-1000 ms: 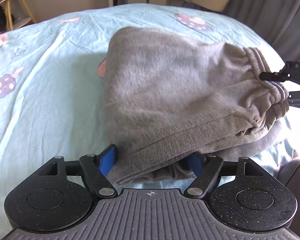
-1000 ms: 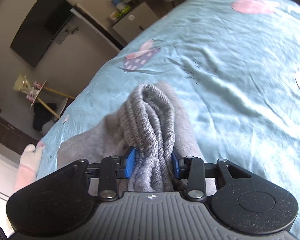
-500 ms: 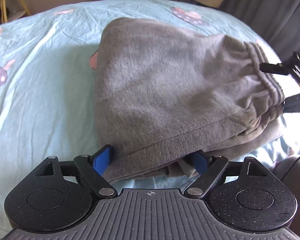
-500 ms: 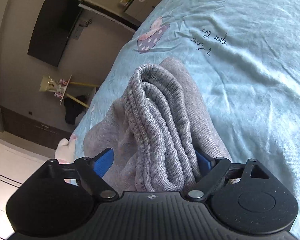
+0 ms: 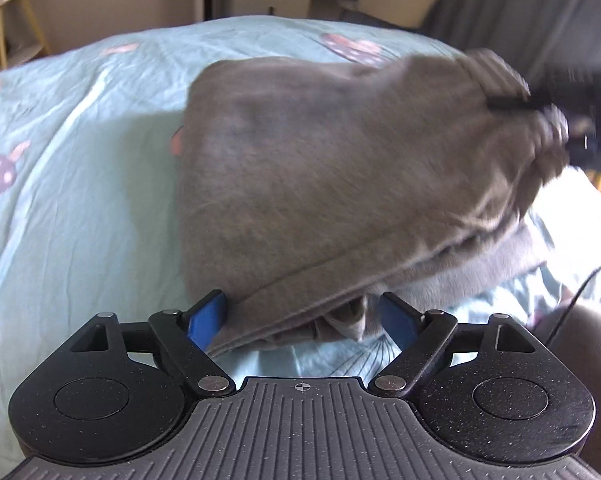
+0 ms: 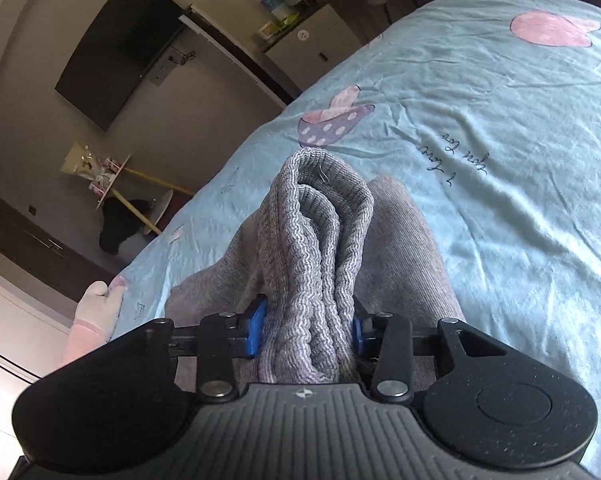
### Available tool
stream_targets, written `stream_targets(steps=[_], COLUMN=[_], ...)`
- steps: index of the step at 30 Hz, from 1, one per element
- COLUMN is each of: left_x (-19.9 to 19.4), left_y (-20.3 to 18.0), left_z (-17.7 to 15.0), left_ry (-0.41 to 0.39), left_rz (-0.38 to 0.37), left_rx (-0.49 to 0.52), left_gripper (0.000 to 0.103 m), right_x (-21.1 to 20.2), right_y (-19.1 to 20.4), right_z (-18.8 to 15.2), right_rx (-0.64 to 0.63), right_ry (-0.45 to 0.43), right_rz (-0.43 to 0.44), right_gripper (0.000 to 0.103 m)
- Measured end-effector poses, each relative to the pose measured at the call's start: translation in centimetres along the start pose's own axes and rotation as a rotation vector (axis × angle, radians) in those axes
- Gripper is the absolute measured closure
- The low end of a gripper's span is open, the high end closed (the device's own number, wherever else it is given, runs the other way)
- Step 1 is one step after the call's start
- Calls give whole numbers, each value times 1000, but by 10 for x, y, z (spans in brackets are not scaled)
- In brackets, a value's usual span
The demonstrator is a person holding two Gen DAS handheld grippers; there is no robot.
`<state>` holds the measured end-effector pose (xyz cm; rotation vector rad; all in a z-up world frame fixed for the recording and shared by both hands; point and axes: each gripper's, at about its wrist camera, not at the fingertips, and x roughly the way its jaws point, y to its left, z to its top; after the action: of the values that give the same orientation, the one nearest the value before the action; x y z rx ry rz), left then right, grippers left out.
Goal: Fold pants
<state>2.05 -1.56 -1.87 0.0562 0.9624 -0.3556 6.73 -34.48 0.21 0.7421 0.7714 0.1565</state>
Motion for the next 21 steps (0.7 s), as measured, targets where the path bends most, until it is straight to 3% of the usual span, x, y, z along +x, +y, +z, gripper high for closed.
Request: stream_targets(steps=[4, 6, 8, 15, 19, 21], left_x=[-4, 6, 19, 12, 3, -4], left_y=[-15, -18, -12, 6, 18, 20], left_z=[-1, -1, 3, 5, 5, 5], left_ry=[-16, 24, 72, 16, 18, 42], left_rz=[4, 79, 113, 97, 56, 6], left_rx=[65, 70, 19, -104, -155, -101], left_gripper=[14, 17, 20, 42, 48, 51], right_x=[-8, -11, -13, -17, -3, 5], right_y=[14, 17, 19, 17, 5, -3], right_z=[5, 6, 6, -1, -8, -10], right_rx=[-23, -38, -47, -100, -179, -180], right_ry=[-22, -27, -31, -48, -14, 41], right_rz=[19, 24, 21, -6, -96, -217], right_gripper=[64, 64, 64, 64, 59, 51])
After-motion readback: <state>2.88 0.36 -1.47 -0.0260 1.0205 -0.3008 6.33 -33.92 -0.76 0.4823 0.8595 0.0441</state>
